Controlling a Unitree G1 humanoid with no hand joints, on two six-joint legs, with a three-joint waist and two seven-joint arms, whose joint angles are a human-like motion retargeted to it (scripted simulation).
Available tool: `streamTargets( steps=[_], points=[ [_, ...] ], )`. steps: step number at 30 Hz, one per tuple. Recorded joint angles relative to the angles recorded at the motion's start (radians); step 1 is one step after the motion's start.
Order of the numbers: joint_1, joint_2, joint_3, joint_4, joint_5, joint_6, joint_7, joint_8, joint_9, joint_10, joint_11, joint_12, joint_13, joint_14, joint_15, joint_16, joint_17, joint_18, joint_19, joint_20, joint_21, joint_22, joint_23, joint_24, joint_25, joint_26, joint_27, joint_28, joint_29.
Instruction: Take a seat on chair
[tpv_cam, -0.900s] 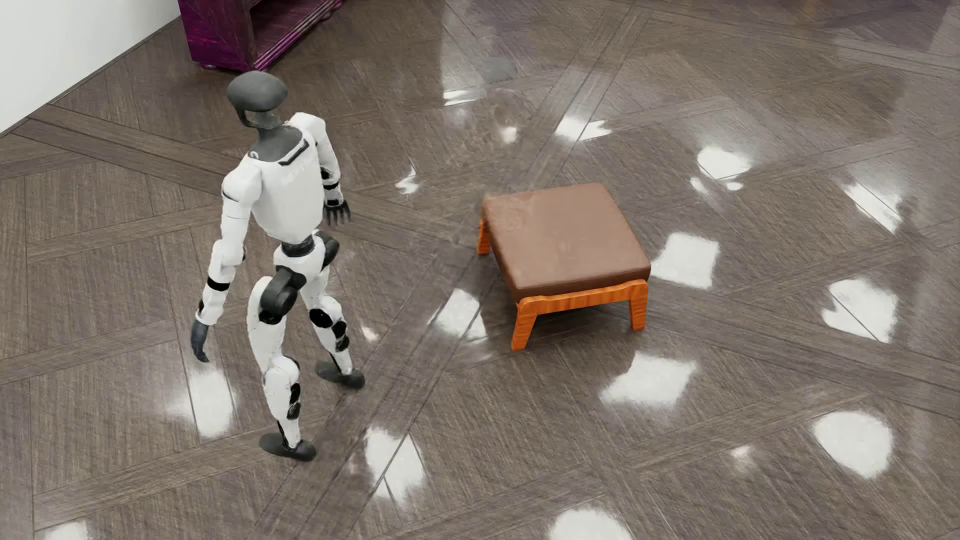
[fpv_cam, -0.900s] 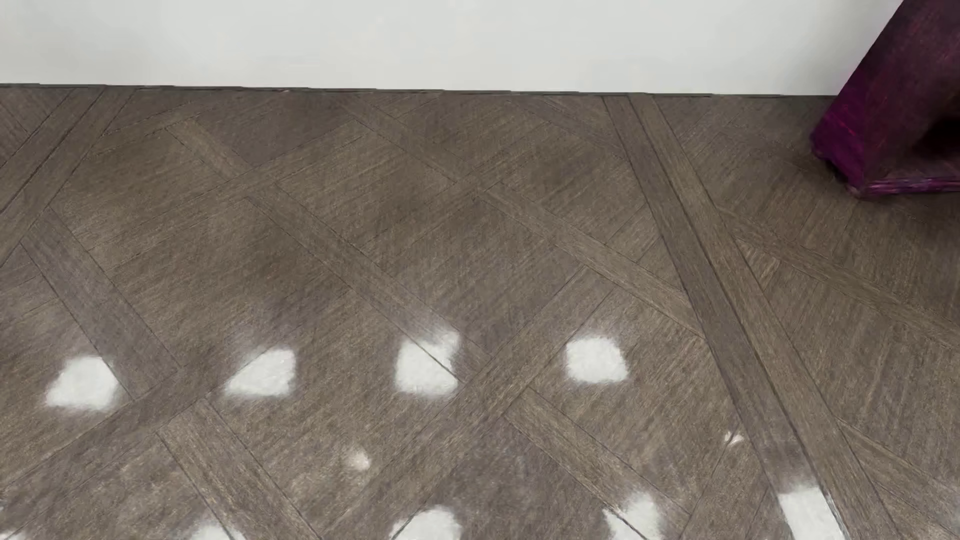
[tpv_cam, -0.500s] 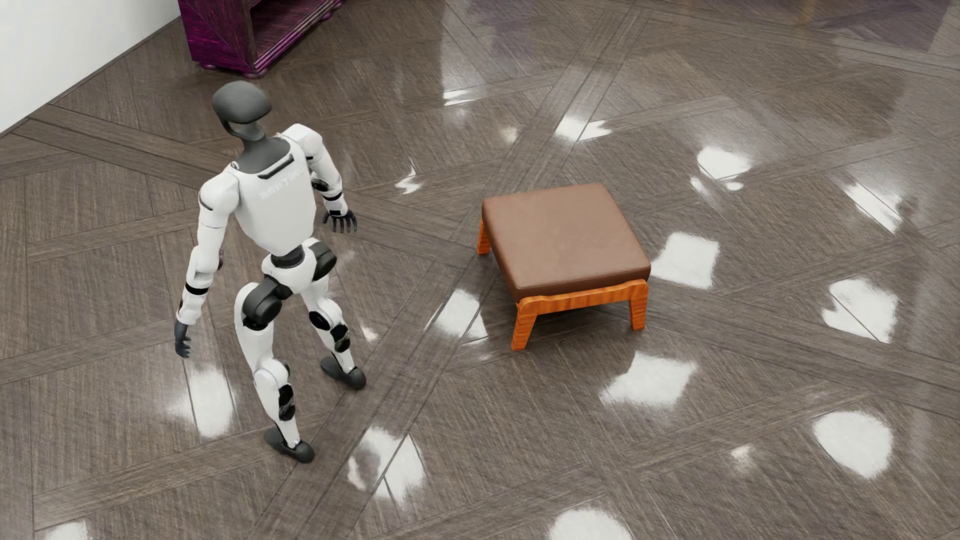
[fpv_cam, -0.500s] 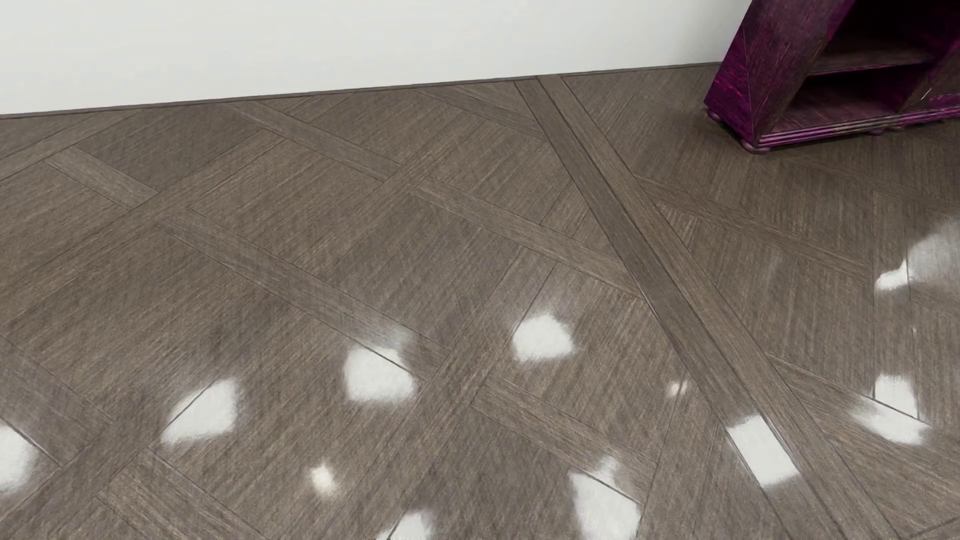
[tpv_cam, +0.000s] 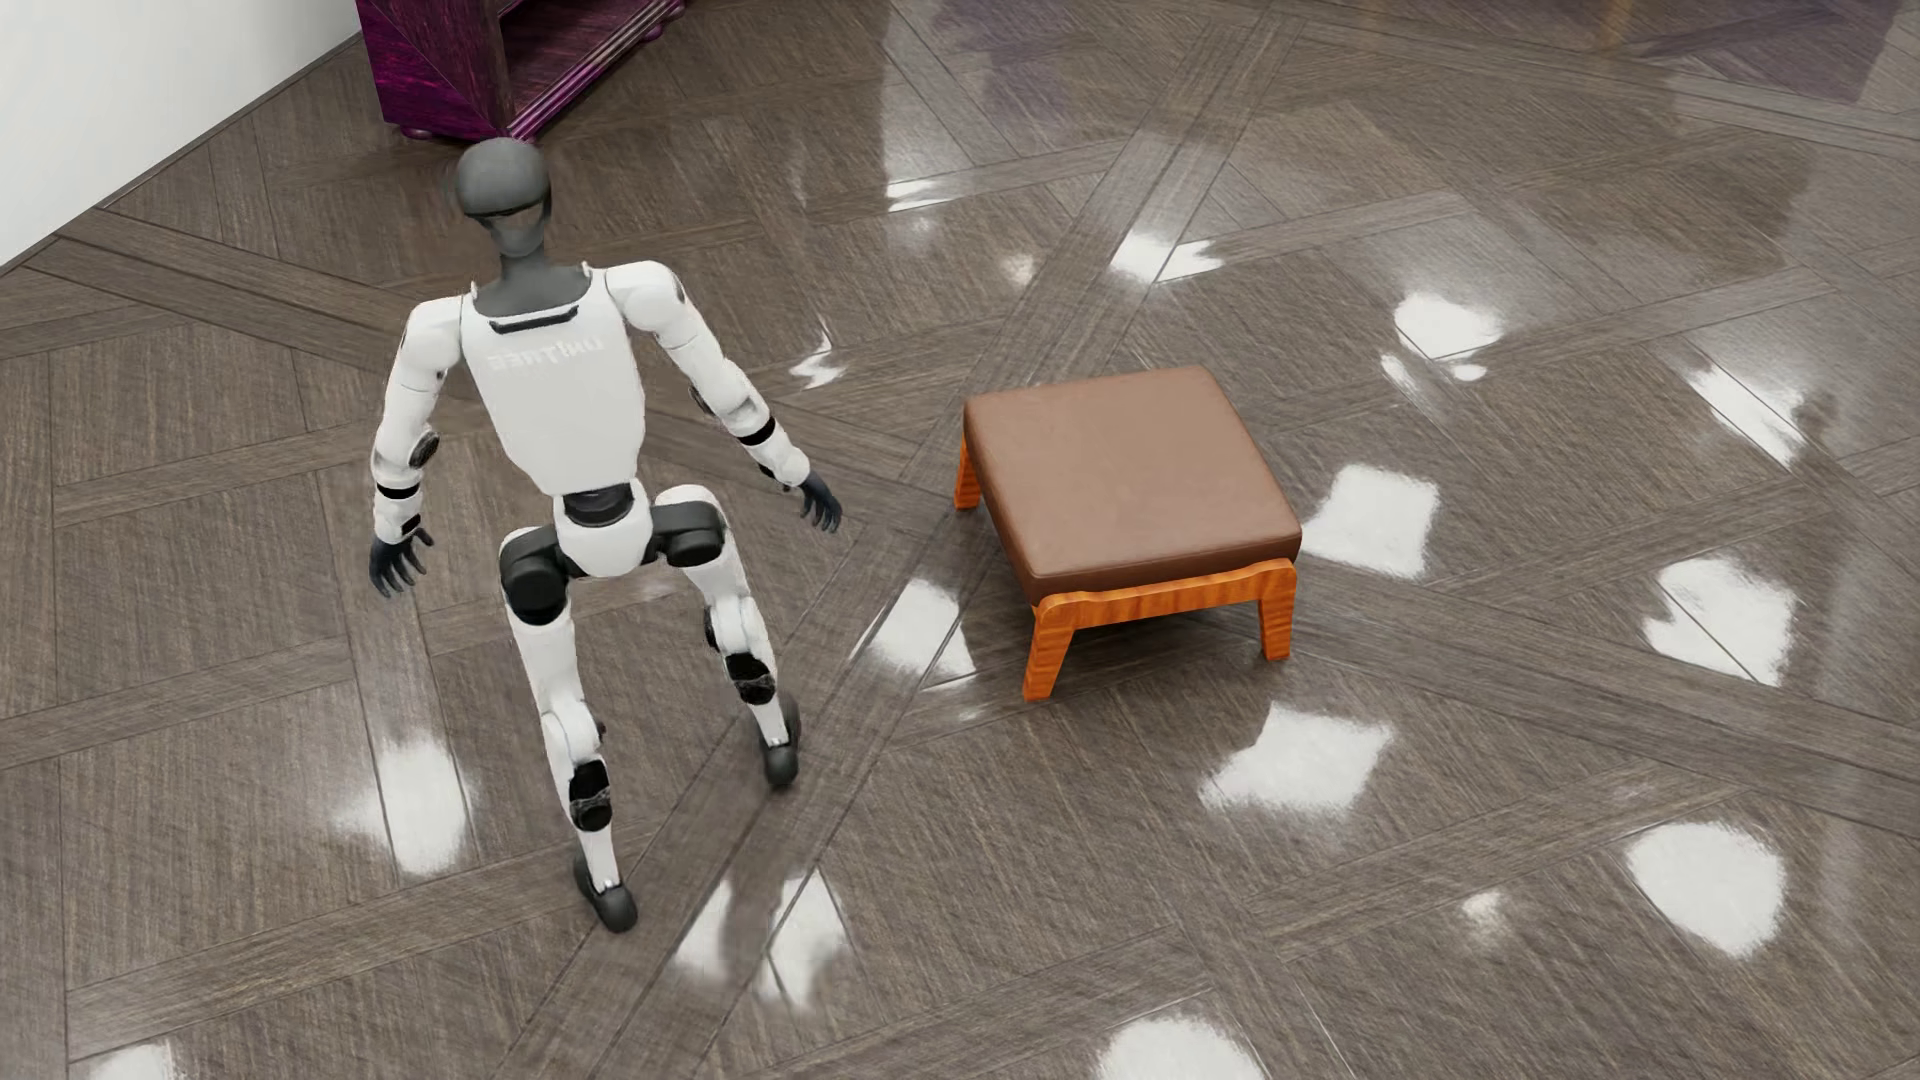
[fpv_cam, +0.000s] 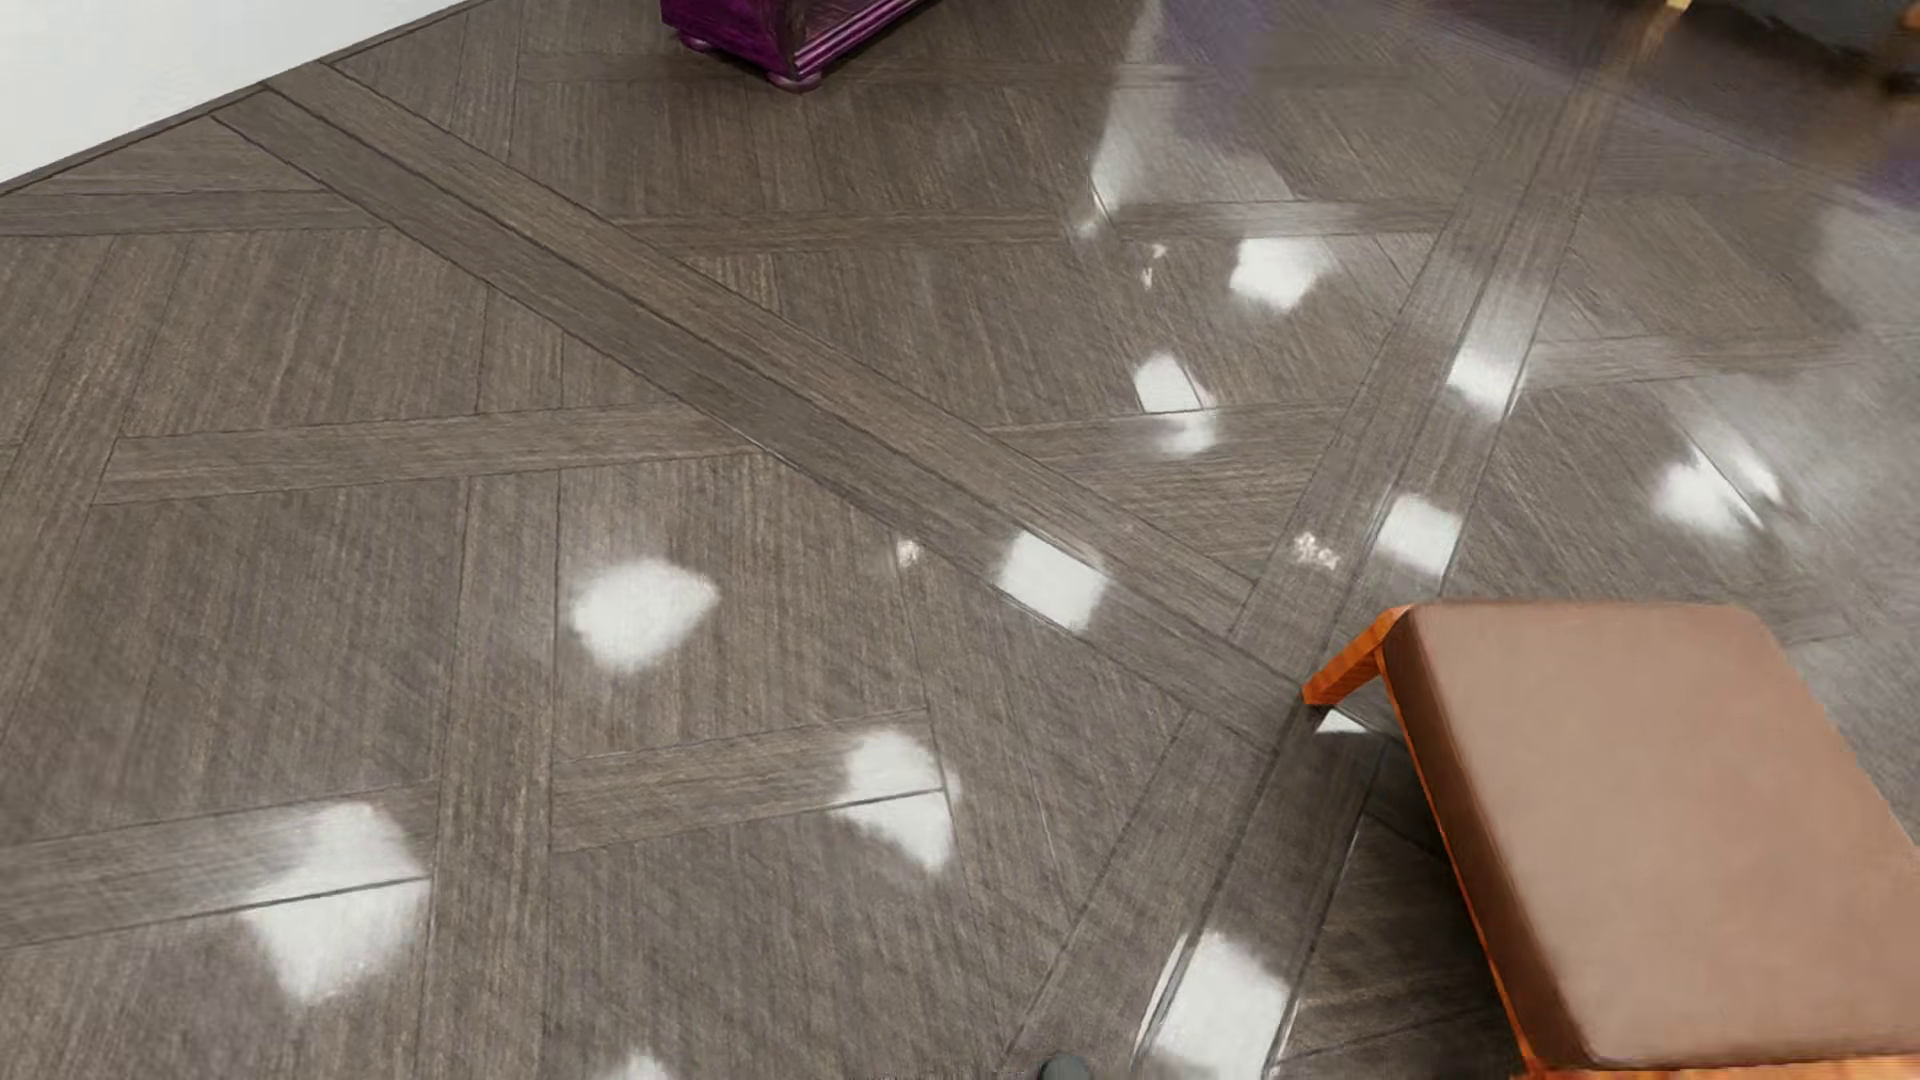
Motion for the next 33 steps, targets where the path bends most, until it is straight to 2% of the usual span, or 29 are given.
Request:
streamTargets(
  steps=[1,2,3,4,6,8,9,10,11,13,15,17,18,19,22,23,24,25,26,27,28,30,32,33],
  points=[
    [0.005,-0.037,-0.009,-0.007,0.032,-0.008,0.0,0.02,-0.058,-0.031,0.019,0.031,0.046,-0.05,-0.034,-0.009,0.002,-0.078,0.016,0.015,0.019,0.004,-0.034,-0.08,0.05,0.024,0.084,0.062,0.022],
    [0.015,-0.024,-0.008,0.0,0.052,-0.007,0.006,0.014,-0.062,-0.013,0.0,0.034,0.056,-0.041,-0.019,-0.009,0.0,-0.084,0.006,0.014,0.017,-0.011,-0.038,-0.082,0.041,0.021,0.083,0.066,0.028],
    [0.012,-0.018,-0.009,0.031,0.079,0.005,0.007,0.036,-0.064,0.041,-0.027,0.034,0.062,-0.042,0.052,-0.013,-0.002,-0.109,0.029,0.019,0.034,-0.017,-0.035,-0.1,0.046,0.015,0.079,0.087,0.023],
    [0.007,-0.017,-0.009,0.071,0.111,0.015,0.002,0.065,-0.064,0.107,-0.013,0.035,0.066,-0.04,0.053,-0.018,-0.004,-0.152,0.017,0.02,0.065,-0.011,-0.032,-0.121,0.044,0.011,0.073,0.103,0.027],
    [-0.036,0.044,-0.002,0.149,0.157,0.012,0.003,0.045,-0.051,0.307,-0.041,0.044,0.078,0.017,0.048,-0.001,-0.007,-0.236,-0.032,0.012,0.085,-0.029,-0.044,-0.154,0.036,0.017,0.071,0.086,0.021],
    [-0.146,0.117,0.02,0.191,0.184,0.012,-0.048,0.047,-0.036,0.533,-0.105,0.025,0.075,0.063,0.052,-0.012,-0.021,-0.261,-0.083,0.012,0.076,-0.027,-0.052,-0.154,0.045,0.027,0.079,0.092,0.019],
    [-0.198,0.159,0.036,0.177,0.19,0.014,-0.088,0.055,-0.023,0.617,-0.135,0.022,0.067,0.042,0.053,-0.027,-0.033,-0.259,-0.091,0.013,0.09,-0.029,-0.052,-0.171,0.061,0.027,0.086,0.105,0.017],
    [-0.245,0.195,0.055,0.137,0.197,0.013,-0.133,0.064,-0.016,0.67,-0.163,0.022,0.063,0.001,0.052,-0.039,-0.042,-0.211,-0.096,0.003,0.107,-0.03,-0.051,-0.189,0.067,0.028,0.095,0.1,0.017],
    [-0.299,0.219,0.072,0.097,0.2,0.015,-0.175,0.07,-0.009,0.703,-0.169,0.019,0.055,-0.035,0.04,-0.046,-0.05,-0.176,-0.1,0.004,0.132,-0.032,-0.05,-0.171,0.073,0.027,0.094,0.081,0.017],
    [-0.428,0.236,0.102,0.033,0.203,0.026,-0.234,0.067,-0.002,0.707,-0.137,0.018,0.029,-0.059,-0.001,-0.058,-0.067,-0.213,-0.108,0.028,0.168,-0.043,-0.058,-0.127,0.071,0.022,0.091,0.052,0.025],
    [-0.522,0.287,0.117,-0.035,0.21,0.03,-0.268,0.077,0.001,0.582,-0.162,0.019,0.008,-0.079,-0.027,-0.064,-0.074,-0.196,-0.113,0.028,0.194,-0.036,-0.073,-0.129,0.076,0.024,0.094,0.046,0.022],
    [-0.561,0.332,0.129,-0.069,0.219,0.032,-0.248,0.07,0.002,0.357,-0.179,0.019,-0.017,-0.062,-0.05,-0.058,-0.072,-0.198,-0.111,0.057,0.221,-0.025,-0.091,-0.11,0.068,0.022,0.082,0.038,0.021],
    [-0.568,0.36,0.131,-0.085,0.224,0.032,-0.235,0.066,0.005,0.269,-0.185,0.024,-0.025,-0.059,-0.07,-0.054,-0.071,-0.168,-0.119,0.073,0.231,-0.025,-0.105,-0.109,0.063,0.027,0.084,0.031,0.028],
    [-0.565,0.399,0.132,-0.093,0.23,0.032,-0.222,0.059,0.012,0.218,-0.19,0.027,-0.03,-0.048,-0.086,-0.049,-0.07,-0.162,-0.123,0.082,0.238,-0.02,-0.115,-0.108,0.058,0.032,0.08,0.026,0.03],
    [-0.54,0.493,0.135,-0.085,0.248,0.027,-0.196,0.034,-0.007,0.246,-0.154,0.052,-0.003,0.051,-0.127,-0.038,-0.068,-0.25,-0.127,0.113,0.233,-0.014,-0.133,-0.108,0.04,0.038,0.072,0.021,0.033],
    [-0.501,0.485,0.135,-0.093,0.239,0.018,-0.184,0.019,-0.027,0.222,-0.076,0.068,0.014,0.067,-0.15,-0.033,-0.069,-0.208,-0.12,0.14,0.221,-0.021,-0.138,-0.096,0.03,0.042,0.073,0.008,0.04],
    [-0.482,0.442,0.133,-0.11,0.215,0.003,-0.205,0.012,-0.038,0.232,0.062,0.073,0.023,0.072,-0.152,-0.035,-0.066,-0.186,-0.075,0.14,0.203,-0.02,-0.128,-0.096,0.028,0.038,0.072,0.016,0.037],
    [-0.45,0.372,0.125,-0.125,0.174,-0.009,-0.221,0.022,-0.047,0.227,0.249,0.078,0.037,0.075,-0.106,-0.039,-0.063,-0.177,0.022,0.129,0.2,-0.013,-0.111,-0.099,0.042,0.042,0.074,0.026,0.027],
    [-0.392,0.302,0.109,-0.136,0.123,-0.019,-0.209,0.011,-0.045,0.193,0.446,0.091,0.044,0.08,0.044,-0.039,-0.066,-0.139,0.176,0.131,0.207,-0.023,-0.1,-0.089,0.043,0.046,0.074,0.013,0.05],
    [-0.338,0.223,0.093,-0.137,0.08,-0.026,-0.193,0.002,-0.025,0.172,0.619,0.086,0.033,0.082,0.079,-0.034,-0.07,-0.099,0.186,0.138,0.193,-0.039,-0.1,-0.075,0.028,0.045,0.076,0.002,0.068],
    [-0.309,0.14,0.078,-0.126,0.061,-0.023,-0.195,0.027,-0.013,0.168,0.721,0.069,0.024,0.078,0.062,-0.033,-0.07,-0.09,0.162,0.126,0.186,-0.038,-0.1,-0.058,0.013,0.043,0.078,0.008,0.065],
    [-0.263,0.008,0.051,-0.096,0.047,-0.011,-0.203,0.086,-0.017,0.148,0.745,0.058,0.035,0.069,0.033,-0.039,-0.067,-0.1,0.112,0.11,0.182,-0.049,-0.101,-0.072,0.003,0.038,0.087,0.045,0.046],
    [-0.238,-0.065,0.028,-0.047,0.036,-0.005,-0.201,0.12,-0.01,0.152,0.61,0.038,0.031,0.049,-0.001,-0.036,-0.062,-0.129,0.03,0.094,0.171,-0.07,-0.105,-0.087,0.0,0.017,0.089,0.054,0.046],
    [-0.238,-0.073,0.022,-0.022,0.021,-0.002,-0.208,0.133,-0.007,0.165,0.509,0.03,0.035,0.043,0.006,-0.037,-0.061,-0.14,0.01,0.077,0.16,-0.078,-0.105,-0.082,-0.012,0.01,0.087,0.061,0.036]
  ],
)
